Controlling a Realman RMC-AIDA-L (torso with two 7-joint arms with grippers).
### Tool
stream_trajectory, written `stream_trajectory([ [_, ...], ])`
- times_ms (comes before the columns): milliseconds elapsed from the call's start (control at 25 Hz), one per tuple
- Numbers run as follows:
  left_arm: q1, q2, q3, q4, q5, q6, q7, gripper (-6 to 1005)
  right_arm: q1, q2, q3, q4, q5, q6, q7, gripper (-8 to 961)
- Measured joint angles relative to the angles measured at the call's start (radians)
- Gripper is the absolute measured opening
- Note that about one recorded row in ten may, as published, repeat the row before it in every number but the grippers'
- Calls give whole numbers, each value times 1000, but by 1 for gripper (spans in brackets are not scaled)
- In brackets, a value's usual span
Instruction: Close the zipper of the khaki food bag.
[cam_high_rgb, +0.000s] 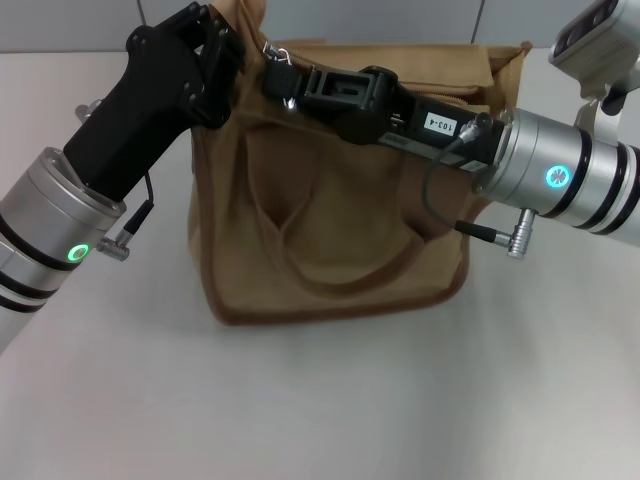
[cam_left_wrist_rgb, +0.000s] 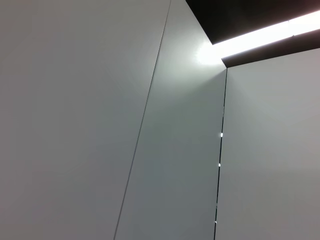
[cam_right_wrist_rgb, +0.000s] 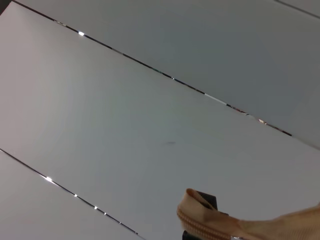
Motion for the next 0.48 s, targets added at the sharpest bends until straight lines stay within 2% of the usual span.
stream_trajectory([
  [160,3,0,-2,0,0,0,0,37,-9,0,0,-3,0,-7,-25,7],
  [480,24,0,-13,9,-2,0,0,37,-39,0,12,-7,2,-8,-30,8],
])
